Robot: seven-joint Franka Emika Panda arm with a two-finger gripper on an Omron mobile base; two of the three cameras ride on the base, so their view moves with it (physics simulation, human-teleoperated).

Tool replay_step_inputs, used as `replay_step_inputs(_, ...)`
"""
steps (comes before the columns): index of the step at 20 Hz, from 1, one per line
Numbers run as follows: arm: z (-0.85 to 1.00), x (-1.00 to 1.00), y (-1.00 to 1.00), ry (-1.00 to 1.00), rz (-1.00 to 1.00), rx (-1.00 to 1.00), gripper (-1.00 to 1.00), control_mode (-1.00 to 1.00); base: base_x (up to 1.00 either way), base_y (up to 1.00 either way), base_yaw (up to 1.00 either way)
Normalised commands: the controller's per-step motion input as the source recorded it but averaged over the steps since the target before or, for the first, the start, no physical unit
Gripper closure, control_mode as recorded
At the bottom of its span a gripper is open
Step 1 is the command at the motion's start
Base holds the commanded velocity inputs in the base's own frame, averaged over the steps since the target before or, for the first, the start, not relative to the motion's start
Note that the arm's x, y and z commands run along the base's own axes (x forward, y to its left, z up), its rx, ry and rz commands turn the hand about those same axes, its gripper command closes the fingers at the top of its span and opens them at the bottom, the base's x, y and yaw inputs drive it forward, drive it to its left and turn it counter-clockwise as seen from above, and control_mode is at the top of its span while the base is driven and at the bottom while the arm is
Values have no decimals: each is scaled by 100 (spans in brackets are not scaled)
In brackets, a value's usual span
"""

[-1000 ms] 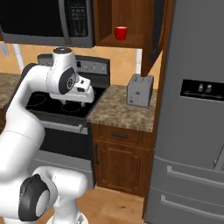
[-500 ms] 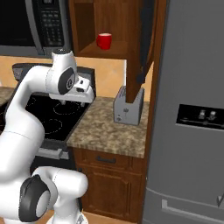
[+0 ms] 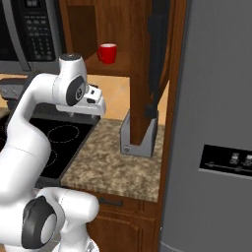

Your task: Gather all objects into one cabinet and sort the glasses and bowls to opposite sides.

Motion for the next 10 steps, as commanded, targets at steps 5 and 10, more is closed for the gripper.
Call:
replay_step_inputs(5,0,0,0,0,0,0,-100,100,9,0,0)
replay_step_inputs(10,13,-6,0,-15,0,0,-100,-100,0,0,0)
